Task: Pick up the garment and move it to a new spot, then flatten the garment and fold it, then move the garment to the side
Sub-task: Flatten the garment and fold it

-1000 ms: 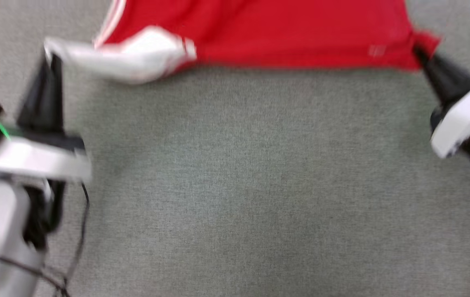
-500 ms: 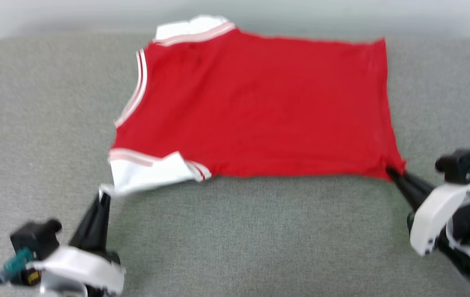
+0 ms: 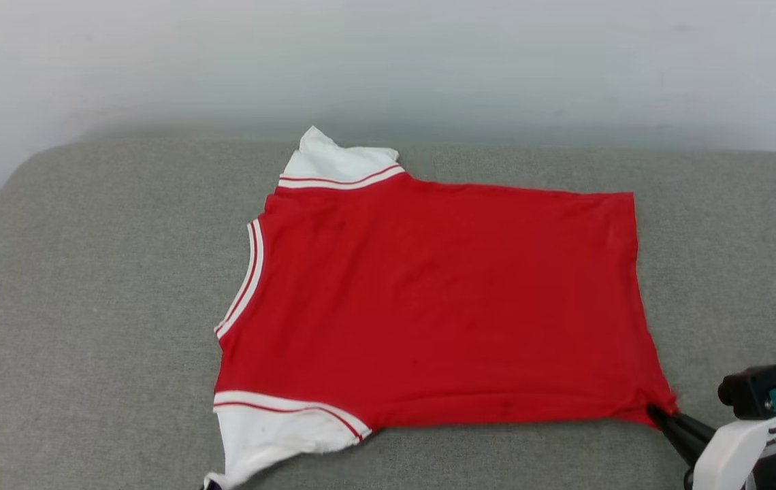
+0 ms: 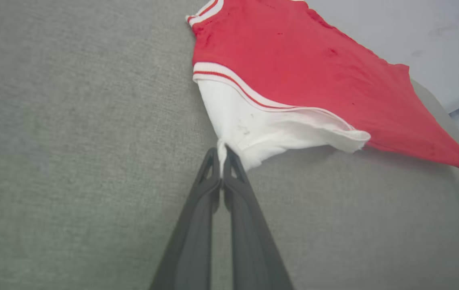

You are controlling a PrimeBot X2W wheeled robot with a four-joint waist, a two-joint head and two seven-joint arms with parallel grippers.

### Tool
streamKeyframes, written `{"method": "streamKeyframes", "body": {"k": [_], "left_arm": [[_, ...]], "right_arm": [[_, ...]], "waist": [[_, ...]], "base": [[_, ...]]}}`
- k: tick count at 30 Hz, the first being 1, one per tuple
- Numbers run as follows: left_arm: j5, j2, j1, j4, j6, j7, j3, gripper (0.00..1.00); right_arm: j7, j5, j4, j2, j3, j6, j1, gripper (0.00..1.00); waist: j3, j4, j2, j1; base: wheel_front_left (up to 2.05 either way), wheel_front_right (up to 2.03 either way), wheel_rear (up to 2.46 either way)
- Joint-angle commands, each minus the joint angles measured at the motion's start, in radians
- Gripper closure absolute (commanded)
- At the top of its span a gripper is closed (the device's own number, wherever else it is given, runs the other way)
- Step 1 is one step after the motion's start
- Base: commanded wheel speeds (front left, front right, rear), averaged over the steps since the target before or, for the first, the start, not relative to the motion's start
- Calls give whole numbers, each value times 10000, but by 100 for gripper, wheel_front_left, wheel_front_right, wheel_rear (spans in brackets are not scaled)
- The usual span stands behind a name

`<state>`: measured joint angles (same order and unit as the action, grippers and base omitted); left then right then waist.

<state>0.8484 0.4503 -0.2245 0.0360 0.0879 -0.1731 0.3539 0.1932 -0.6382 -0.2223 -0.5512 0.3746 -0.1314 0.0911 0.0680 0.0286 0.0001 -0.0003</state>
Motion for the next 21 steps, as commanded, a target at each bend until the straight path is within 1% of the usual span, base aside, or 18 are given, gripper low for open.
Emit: {"method": "streamKeyframes", "body": {"k": [1,3,11,16,21], "left_arm": [[141,11,-357,-20,-70,120,77,100],[313,66,-655,-74,-129,306,153,100],[767,225,-1468,-296,-101,914,364,100],[851,338,-1700,-458,26,1009,317,100],[655,442,-1683,-594,106,820,235,100]], "right_arm": [[-41,-111,-24,-90,-47,15,-345,100],[-25,-205,-7,-151,-38,15,-631,100],[52,-473,134,-384,-123,15,-1811,100],[21,-562,376,-460,-324,15,-2358,100],[73,-653,706,-296,-551,15,-2664,100]], "waist": [[-243,20,-1,3],[-366,33,-1,3],[-677,189,-1,3],[-706,279,-1,3],[-688,314,-1,3]], "base": [[0,0,0],[0,0,0],[0,0,0],[0,0,0],[0,0,0]]}}
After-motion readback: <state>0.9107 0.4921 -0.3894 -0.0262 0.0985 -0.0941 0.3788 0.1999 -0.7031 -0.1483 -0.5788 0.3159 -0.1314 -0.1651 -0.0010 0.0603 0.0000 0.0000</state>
